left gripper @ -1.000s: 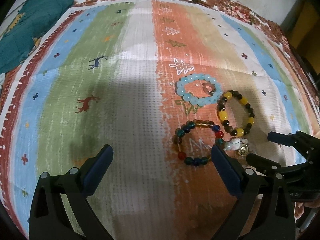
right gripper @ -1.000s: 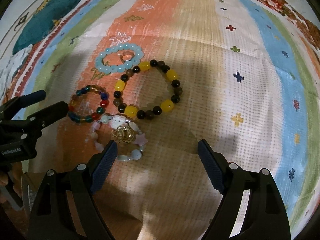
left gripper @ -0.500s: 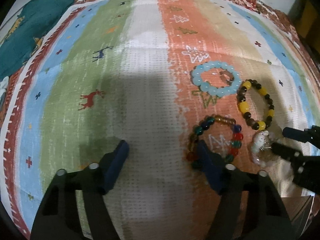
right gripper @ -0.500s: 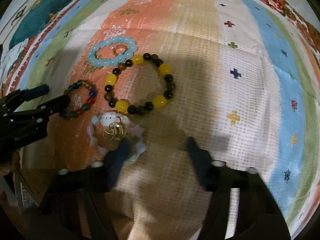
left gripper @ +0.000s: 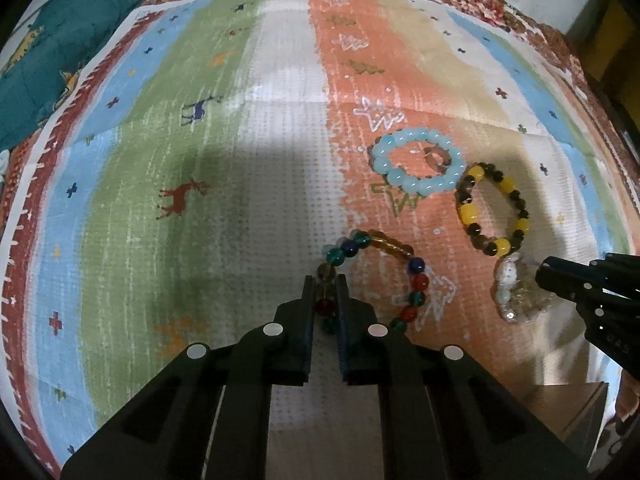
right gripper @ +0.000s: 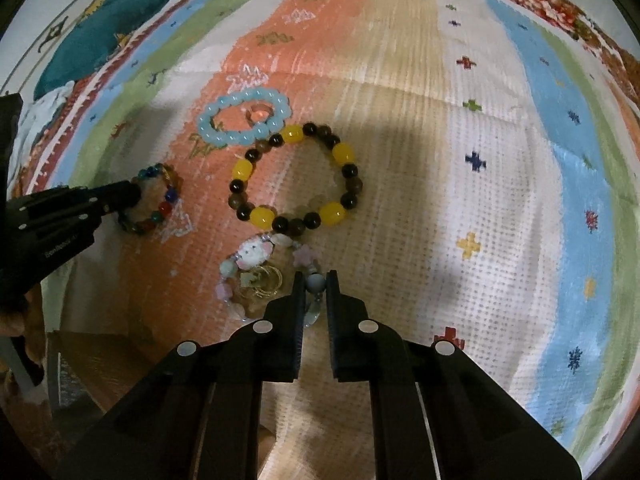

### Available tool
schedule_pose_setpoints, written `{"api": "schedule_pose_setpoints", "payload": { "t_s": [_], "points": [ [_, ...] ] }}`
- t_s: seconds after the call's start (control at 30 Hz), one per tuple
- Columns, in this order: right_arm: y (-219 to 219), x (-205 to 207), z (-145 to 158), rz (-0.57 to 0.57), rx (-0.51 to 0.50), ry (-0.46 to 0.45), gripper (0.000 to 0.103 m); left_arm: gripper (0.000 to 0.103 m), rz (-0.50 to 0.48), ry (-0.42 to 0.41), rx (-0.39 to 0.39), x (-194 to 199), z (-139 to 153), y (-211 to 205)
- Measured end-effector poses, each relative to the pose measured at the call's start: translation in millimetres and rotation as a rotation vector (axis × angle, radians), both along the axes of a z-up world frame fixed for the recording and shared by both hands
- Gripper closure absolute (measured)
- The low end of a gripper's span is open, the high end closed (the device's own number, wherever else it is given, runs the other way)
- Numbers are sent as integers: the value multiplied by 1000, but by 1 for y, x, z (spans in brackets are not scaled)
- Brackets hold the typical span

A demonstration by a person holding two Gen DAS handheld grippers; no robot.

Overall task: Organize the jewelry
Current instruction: 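Grasp the white charm bracelet with the right tool while the left tool grasps the multicolour bracelet, then carry the white and multicolour bracelets in both tools to the tin box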

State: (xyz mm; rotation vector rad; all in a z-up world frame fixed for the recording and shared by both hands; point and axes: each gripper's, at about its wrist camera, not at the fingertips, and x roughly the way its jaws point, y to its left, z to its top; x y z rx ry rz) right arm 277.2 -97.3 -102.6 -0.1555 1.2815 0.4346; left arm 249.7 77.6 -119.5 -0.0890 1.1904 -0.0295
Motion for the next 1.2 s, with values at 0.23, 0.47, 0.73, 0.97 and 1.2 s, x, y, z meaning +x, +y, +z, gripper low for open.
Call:
{"api": "schedule_pose_setpoints", "payload": {
  "t_s": [0.23,0.47,0.73,0.97,1.2],
  "points": [
    [-4,-9,21,19,27,-39,92,94,-9,-51,-28,-10,25,-9],
    [0,-20,39,34,47,-75,92,94,-16,-80,-52,-19,40,-13],
    [-1,-30,62,40,85,-114,92,94,-25,-118,-79,-29,57,-20],
    [-8,-38,69,33,100,-127,92,94,-29,-140,-98,-39,69,-23],
    [-13,-48,72,21,92,-136,92,94,-41,-157,-112,-50,80,-28]
  ]
}}
